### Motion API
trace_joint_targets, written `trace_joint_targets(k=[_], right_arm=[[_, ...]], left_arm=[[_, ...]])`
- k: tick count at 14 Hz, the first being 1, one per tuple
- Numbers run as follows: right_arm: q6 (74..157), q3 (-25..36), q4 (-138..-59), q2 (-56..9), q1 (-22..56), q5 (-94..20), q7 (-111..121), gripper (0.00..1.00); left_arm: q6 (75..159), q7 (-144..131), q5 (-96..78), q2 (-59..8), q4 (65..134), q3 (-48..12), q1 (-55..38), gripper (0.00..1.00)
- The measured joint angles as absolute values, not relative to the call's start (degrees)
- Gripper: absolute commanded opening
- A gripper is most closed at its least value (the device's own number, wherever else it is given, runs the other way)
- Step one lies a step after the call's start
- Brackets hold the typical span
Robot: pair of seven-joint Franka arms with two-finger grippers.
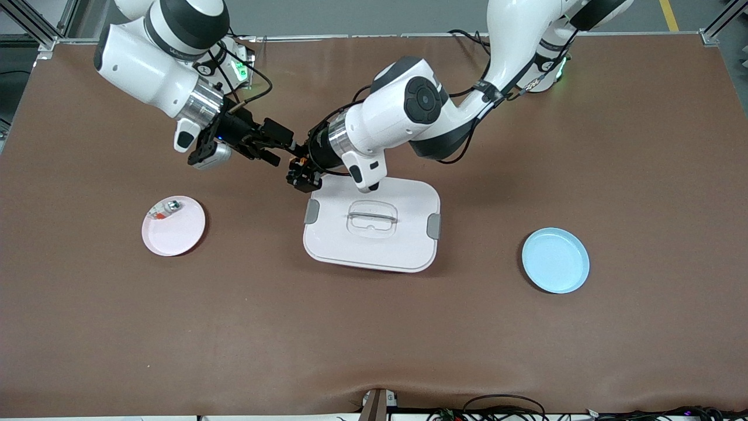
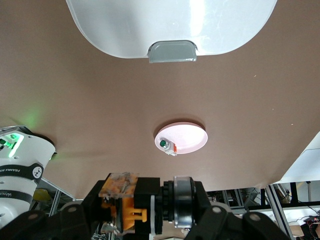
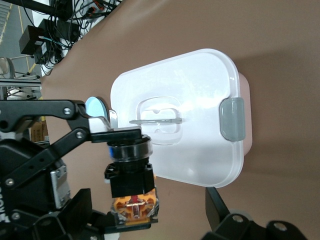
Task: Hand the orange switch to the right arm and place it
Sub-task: 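Grasp the switch with the right gripper beside the left gripper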
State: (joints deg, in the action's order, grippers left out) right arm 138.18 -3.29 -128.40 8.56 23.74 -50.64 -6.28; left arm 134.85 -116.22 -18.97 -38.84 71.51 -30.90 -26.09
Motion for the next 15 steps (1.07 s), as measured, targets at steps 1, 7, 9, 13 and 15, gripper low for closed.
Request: trace_joint_targets(k=[1,7,9,13,15], right_arm=[[138.2,-3.3,-128.4,8.3,23.8,-50.6,-6.3,1.0],[138.2,-3.3,-128.4,7.6,24.3,-50.6,-6.3,1.0],[138.2,-3.3,-128.4,7.4,24.5,-50.6,-6.3,0.96],[138.2,-3.3,-128.4,7.1,24.7,-50.6,-6.2,0.45],[138.6,-3.3,-128.1,7.2,25.1,-50.8,-6.2,0.18]], left_arm=[[134.8,-116.2,-19.0,-38.9,71.5,-30.9,-26.1,0.0],[134.8,-116.2,-19.0,-38.9,71.5,-30.8,-26.1,0.0],[134.8,-116.2,-19.0,-38.9,71.5,-30.8,-26.1,0.0],[134.8,-116.2,-19.0,-39.0,71.5,-30.7,-26.1,0.0],[134.8,-116.2,-19.0,-39.4,71.5,-30.6,-26.2,0.0]])
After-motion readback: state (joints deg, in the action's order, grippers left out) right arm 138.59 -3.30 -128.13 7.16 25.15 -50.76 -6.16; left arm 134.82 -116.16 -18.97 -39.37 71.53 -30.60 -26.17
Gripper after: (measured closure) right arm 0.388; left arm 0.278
